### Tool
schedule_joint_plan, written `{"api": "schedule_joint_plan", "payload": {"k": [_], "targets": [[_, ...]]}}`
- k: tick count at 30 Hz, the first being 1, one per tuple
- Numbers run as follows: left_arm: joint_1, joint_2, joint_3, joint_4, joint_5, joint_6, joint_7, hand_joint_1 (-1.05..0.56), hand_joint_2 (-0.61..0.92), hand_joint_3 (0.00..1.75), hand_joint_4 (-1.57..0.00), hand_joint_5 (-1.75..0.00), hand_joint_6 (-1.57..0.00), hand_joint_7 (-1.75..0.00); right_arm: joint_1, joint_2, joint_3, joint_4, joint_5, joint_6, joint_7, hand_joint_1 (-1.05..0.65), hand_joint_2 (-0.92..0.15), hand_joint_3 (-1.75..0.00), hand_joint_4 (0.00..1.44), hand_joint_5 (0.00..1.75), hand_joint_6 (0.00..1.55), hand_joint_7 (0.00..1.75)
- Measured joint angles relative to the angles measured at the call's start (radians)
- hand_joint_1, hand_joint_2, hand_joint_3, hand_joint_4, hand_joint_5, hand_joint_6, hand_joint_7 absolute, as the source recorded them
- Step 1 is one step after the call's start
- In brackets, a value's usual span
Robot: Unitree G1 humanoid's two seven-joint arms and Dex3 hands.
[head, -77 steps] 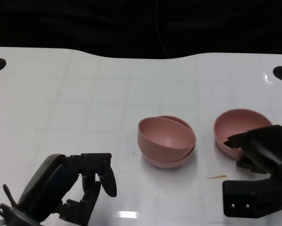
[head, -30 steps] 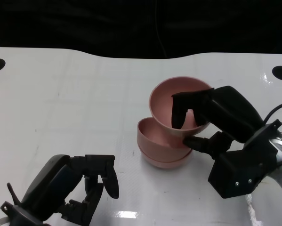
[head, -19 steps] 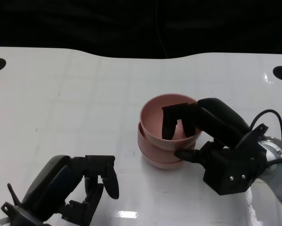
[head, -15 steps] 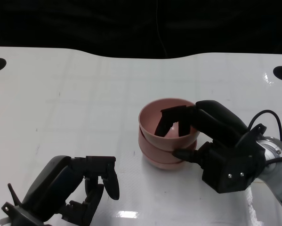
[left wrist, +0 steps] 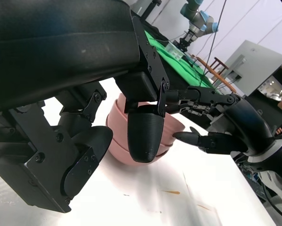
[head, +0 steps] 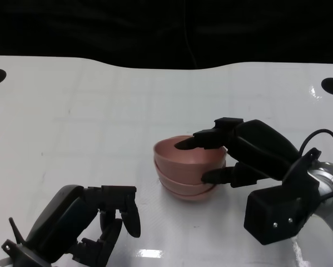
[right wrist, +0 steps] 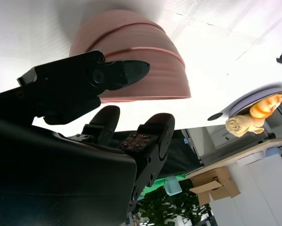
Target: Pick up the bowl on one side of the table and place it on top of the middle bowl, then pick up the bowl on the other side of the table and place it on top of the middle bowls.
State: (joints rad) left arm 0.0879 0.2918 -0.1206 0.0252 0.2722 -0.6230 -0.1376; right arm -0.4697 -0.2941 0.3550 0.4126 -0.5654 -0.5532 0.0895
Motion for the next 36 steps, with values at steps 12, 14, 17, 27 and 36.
{"api": "schedule_joint_plan", "payload": {"k": [12,14,17,27,36], "targets": [[0.001,0.003,0.004,0.016,0.001,-0.012,0.000,0.00,0.18,1.63,-0.91,-1.65,-0.86,-1.45,0.159,-0.085,-0.071,-0.222,0.020,0.027,-0.003,-0.64,-0.92,-0.19,0.00,0.49,0.26,0.00],[0.000,0.003,0.005,0.020,0.000,-0.013,0.000,0.00,0.18,1.64,-0.91,-1.66,-0.86,-1.45,0.196,-0.097,-0.090,-0.255,0.038,0.029,-0.002,-0.64,-0.92,-0.19,0.00,0.46,0.25,0.00],[0.000,0.003,0.005,0.021,0.000,-0.016,0.000,0.00,0.18,1.64,-0.91,-1.66,-0.86,-1.45,0.221,-0.097,-0.094,-0.274,0.042,0.032,0.001,-0.64,-0.92,-0.18,0.00,0.45,0.24,0.00],[0.004,0.003,0.010,0.021,-0.002,-0.019,0.000,0.03,0.18,1.64,-0.91,-1.67,-0.86,-1.45,0.376,-0.103,-0.170,-0.443,0.132,0.027,0.013,-0.63,-0.92,-0.21,0.00,0.34,0.22,0.01],[0.005,0.003,0.011,0.021,-0.007,-0.020,0.000,0.04,0.18,1.63,-0.91,-1.66,-0.86,-1.44,0.518,-0.111,-0.213,-0.541,0.197,0.012,0.046,-0.55,-0.92,-0.16,0.00,0.48,0.26,0.04]]}}
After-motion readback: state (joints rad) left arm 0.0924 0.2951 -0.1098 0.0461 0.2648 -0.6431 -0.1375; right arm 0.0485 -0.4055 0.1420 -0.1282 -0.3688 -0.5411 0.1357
